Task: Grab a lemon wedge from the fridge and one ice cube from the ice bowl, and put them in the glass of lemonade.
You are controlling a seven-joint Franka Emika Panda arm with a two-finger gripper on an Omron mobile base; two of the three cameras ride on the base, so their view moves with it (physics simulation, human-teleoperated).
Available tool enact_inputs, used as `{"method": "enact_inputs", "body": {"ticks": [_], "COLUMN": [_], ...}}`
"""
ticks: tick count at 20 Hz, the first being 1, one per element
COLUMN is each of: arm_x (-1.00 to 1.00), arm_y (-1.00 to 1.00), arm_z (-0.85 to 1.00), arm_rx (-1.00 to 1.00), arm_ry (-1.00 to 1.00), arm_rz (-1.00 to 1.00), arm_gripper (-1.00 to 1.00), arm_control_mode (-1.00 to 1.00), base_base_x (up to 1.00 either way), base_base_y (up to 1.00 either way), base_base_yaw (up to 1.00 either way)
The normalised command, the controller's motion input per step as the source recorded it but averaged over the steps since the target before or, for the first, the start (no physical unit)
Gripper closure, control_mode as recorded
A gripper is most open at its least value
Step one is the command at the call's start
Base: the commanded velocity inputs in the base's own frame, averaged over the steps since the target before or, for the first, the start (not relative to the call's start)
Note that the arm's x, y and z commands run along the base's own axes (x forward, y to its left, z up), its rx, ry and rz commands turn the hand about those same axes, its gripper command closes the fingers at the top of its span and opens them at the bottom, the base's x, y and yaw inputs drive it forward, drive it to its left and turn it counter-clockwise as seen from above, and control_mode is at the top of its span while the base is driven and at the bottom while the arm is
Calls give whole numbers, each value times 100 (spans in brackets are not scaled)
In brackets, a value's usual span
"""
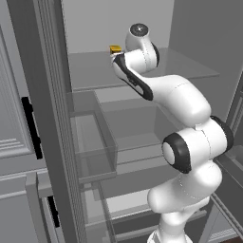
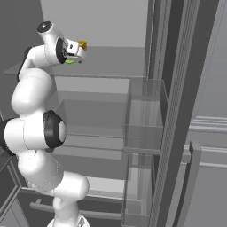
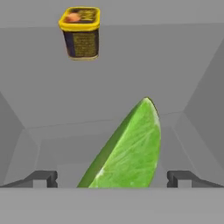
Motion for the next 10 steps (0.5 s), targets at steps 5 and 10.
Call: {"method": "enact_inputs", "body": {"ticks": [5,10], "arm_x": [0,0], "arm_y": [0,0], "arm_z": [19,8], "arm_rx": [0,0], "arm_ry": [0,0], "arm_rz": [-3,-6], "arm_gripper": [-100,-100], "arm_control_mode": [-100,-100], "base_base_x": [0,0], "base_base_y": [0,0], "base_base_yaw": [0,0]}}
